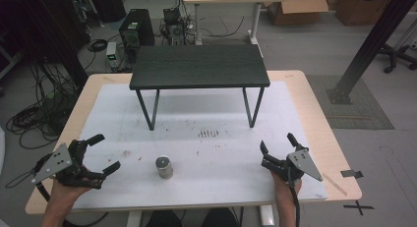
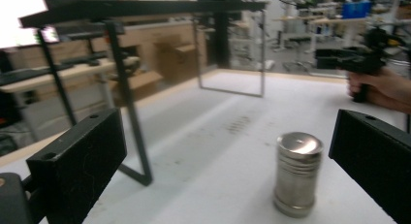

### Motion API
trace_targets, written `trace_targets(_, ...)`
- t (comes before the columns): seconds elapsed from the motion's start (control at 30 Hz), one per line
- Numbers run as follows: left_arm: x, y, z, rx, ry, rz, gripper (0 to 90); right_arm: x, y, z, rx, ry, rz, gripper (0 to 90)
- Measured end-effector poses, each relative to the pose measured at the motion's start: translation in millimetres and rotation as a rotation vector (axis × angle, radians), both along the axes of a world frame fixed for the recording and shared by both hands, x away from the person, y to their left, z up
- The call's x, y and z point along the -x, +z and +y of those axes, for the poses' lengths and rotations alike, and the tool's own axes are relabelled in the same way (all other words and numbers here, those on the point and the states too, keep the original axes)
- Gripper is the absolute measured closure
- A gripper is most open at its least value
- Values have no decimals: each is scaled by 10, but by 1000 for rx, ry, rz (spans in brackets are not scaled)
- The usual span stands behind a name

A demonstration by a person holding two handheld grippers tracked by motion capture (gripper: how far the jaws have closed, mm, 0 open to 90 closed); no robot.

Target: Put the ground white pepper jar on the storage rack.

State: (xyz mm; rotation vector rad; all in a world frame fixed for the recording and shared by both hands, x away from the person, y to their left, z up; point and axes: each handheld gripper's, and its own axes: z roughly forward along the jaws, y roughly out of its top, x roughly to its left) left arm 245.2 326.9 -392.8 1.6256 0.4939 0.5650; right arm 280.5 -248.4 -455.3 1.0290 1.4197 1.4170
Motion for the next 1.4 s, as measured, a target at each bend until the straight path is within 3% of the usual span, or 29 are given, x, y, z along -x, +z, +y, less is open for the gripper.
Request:
trace_targets(0.2,-31,-27,-160,-61,-99,49,5,3,-1,0,-2,0,-2,50)
trace_targets(0.57,-107,-128,-495,-118,-181,151,6,7,-2,0,-2,2,-6,50)
trace_targets(1.07,-223,-274,-893,-185,-179,231,28,6,-2,-1,-2,4,-5,49)
trace_targets(1.1,-233,-299,-946,-207,-177,238,36,6,-2,-1,-2,4,-4,49)
trace_targets(1.4,-278,-372,-1073,-242,-177,280,77,5,-2,-1,-2,3,-4,49)
